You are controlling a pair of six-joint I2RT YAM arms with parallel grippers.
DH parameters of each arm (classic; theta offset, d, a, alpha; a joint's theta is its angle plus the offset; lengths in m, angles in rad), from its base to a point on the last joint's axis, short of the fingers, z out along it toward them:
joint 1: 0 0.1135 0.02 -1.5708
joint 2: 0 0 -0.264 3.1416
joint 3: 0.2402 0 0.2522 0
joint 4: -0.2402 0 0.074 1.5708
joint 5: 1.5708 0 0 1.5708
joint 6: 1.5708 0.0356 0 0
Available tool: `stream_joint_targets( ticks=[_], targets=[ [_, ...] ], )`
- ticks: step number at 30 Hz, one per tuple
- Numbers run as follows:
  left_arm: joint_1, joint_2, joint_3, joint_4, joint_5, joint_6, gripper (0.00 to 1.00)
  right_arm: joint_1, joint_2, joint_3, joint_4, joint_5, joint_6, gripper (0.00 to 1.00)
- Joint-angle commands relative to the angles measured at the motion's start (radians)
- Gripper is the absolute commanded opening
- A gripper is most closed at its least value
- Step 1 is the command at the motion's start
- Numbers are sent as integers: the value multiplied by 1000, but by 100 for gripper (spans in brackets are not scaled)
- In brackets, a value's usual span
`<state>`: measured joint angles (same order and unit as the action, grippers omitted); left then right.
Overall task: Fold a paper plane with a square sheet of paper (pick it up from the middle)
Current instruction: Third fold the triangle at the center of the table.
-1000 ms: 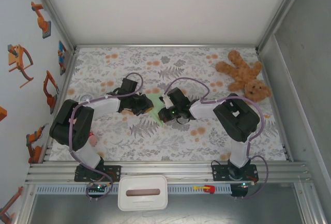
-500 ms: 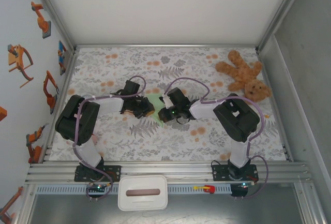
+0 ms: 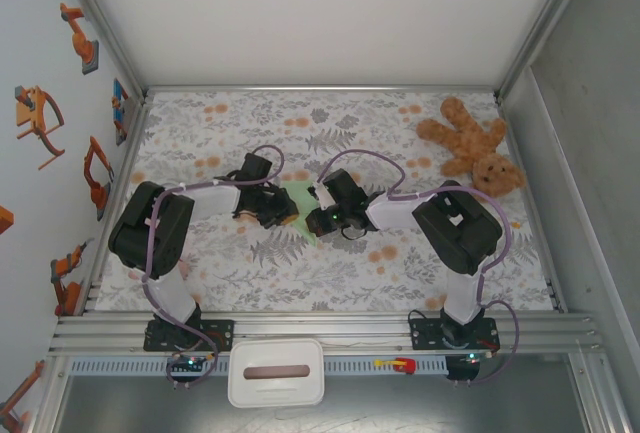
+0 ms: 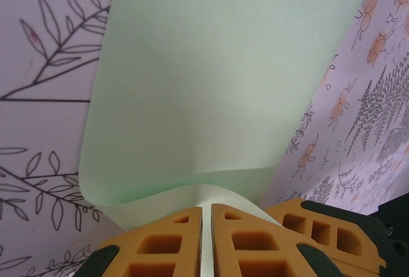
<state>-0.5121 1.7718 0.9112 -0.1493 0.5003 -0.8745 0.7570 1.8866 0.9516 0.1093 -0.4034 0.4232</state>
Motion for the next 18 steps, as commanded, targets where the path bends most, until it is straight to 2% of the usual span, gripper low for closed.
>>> stream_joint_targets(
  ticks=[1,8,18],
  targets=[
    [-3,0,46,-49,-15,42,14,-5,13,21,-50,18,8,0],
    [38,5,120,-76,-30,74,15,-6,-29,29,-49,6,20,0],
    [73,184,290,-112,-20,108,16,-5,-20,32,-45,8,22,0]
  ],
)
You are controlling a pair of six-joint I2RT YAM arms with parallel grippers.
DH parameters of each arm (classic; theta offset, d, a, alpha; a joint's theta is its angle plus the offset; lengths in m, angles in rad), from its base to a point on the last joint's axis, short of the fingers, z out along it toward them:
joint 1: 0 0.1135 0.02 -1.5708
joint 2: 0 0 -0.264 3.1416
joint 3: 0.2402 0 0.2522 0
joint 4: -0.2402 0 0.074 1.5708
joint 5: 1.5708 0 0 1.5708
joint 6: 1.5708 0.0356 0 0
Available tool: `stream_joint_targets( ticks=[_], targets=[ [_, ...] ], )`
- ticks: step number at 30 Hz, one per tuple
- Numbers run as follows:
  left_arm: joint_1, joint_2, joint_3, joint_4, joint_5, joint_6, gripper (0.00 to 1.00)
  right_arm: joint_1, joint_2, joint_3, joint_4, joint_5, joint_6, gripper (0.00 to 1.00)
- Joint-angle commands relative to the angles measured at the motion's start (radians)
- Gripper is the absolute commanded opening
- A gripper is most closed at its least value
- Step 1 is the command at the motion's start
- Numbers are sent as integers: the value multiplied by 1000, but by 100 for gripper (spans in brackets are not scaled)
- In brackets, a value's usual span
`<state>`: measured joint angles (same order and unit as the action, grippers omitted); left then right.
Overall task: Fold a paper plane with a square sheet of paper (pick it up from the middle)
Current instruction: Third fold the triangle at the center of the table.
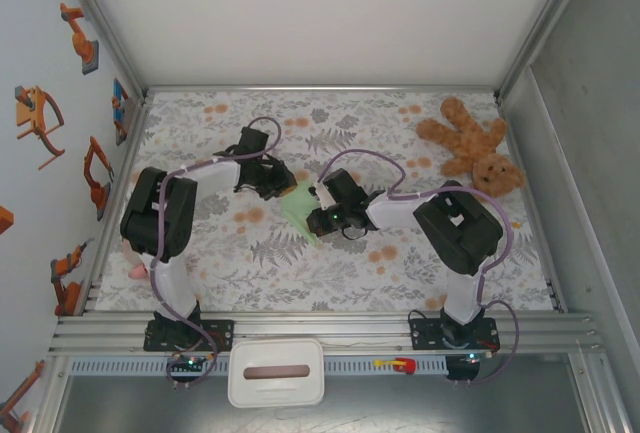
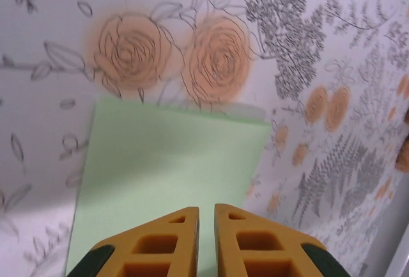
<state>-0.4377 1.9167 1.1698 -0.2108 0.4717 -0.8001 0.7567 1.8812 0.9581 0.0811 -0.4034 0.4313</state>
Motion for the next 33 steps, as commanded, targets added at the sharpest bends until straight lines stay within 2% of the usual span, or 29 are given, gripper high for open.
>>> stream_joint_targets(
  ticks=[1,12,33],
  targets=[
    [-2,55,41,-55,10,33,16,-5,-14,25,-15,8,15,0],
    [-4,115,64,-135,-24,62,15,-5,-39,14,-15,21,14,0],
    [-4,136,83,-156,-15,93,14,-5,-7,19,-30,40,3,0]
  ],
)
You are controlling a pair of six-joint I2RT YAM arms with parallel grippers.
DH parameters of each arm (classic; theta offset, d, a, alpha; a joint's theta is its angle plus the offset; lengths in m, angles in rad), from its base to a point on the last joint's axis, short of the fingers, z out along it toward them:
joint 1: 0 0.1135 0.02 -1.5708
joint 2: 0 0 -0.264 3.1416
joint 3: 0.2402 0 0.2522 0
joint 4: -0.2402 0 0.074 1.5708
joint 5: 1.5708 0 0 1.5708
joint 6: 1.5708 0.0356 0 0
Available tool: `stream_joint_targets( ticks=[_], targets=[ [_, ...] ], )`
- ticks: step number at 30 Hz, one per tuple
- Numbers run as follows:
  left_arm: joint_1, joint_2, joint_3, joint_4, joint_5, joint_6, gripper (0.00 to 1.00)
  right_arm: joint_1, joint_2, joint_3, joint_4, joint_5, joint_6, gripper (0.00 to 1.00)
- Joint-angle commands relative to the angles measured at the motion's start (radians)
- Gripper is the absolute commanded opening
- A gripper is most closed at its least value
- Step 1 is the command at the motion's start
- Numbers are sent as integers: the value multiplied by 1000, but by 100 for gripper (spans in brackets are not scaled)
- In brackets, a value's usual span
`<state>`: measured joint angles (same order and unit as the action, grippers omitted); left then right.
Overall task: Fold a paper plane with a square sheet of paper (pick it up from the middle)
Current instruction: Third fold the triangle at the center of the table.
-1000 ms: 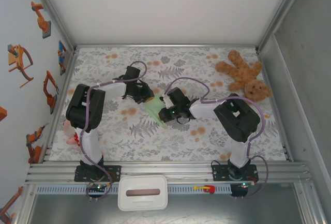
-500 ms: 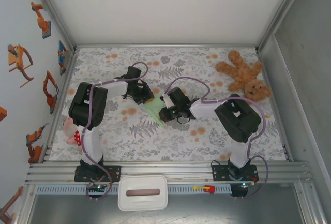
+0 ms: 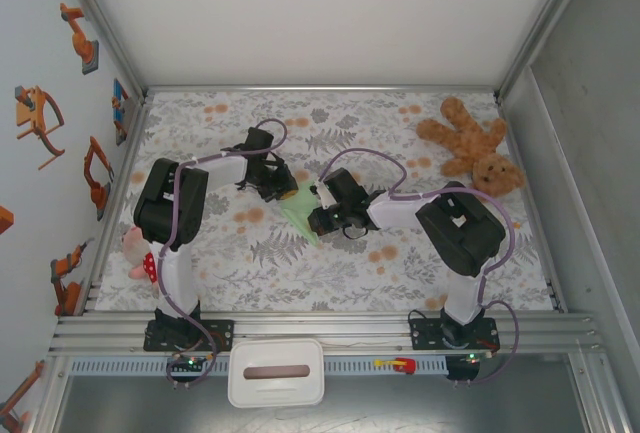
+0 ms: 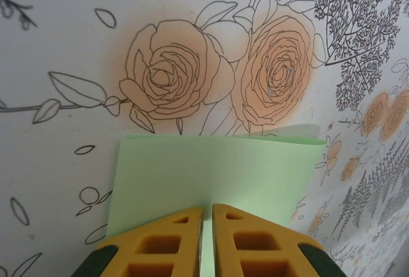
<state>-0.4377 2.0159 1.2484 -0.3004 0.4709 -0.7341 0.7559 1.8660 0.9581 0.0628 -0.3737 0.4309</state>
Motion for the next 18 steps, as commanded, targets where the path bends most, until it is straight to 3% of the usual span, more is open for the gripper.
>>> stream_joint_targets(
  ticks=[1,9,18],
  targets=[
    [-5,32,5,-66,-14,27,14,-4,13,20,-13,9,3,0],
    [-8,-132,2,-45,6,-4,18,-6,25,17,-21,7,3,0],
    [-69,-275,-220,57,4,-110,18,-6,31,19,-16,3,6,0]
  ],
)
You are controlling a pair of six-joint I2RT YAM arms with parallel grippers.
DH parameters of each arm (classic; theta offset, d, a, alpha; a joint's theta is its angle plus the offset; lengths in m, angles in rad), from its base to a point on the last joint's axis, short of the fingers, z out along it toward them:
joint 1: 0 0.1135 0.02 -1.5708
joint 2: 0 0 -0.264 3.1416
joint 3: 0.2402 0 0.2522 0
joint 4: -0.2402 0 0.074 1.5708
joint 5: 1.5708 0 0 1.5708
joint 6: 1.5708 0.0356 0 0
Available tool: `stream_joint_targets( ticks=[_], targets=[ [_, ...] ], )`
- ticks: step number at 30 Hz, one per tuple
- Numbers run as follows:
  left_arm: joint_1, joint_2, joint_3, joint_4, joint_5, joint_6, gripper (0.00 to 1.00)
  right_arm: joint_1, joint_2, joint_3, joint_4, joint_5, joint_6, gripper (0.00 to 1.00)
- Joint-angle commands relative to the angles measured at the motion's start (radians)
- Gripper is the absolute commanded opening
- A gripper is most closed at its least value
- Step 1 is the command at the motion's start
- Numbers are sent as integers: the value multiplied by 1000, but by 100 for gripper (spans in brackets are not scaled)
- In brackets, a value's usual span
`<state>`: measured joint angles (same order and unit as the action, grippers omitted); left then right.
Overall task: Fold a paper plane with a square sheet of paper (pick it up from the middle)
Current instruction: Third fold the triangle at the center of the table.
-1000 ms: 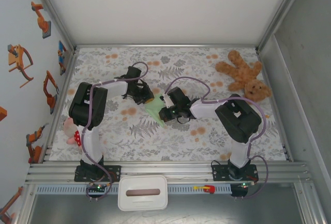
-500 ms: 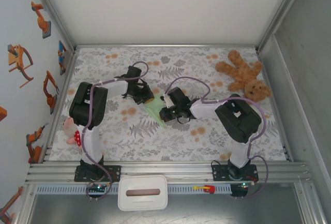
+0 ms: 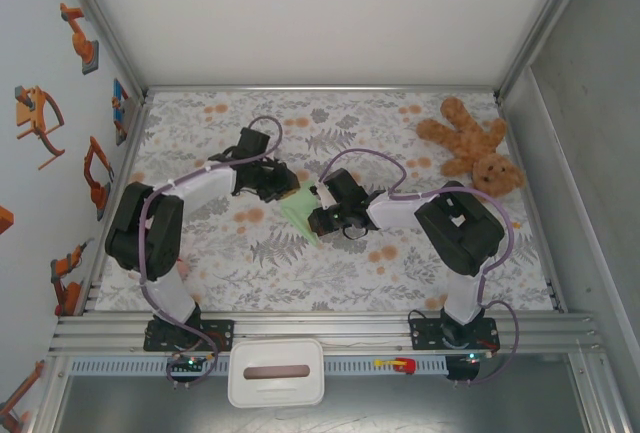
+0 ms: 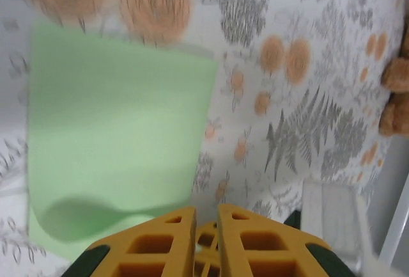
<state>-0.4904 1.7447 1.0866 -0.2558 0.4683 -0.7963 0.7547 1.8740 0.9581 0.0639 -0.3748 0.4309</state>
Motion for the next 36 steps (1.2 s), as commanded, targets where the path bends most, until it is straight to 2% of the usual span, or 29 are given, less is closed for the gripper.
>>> stream_joint_targets(
  ticks=[1,8,36],
  targets=[
    [-21,-10,-74,15,10,-54,17,-5,24,21,-18,4,5,0],
    [-54,20,-88,13,18,-76,15,-5,29,26,-21,3,8,0],
    [-56,38,-134,-79,-75,-64,14,-5,42,34,-44,19,10,0]
  ],
)
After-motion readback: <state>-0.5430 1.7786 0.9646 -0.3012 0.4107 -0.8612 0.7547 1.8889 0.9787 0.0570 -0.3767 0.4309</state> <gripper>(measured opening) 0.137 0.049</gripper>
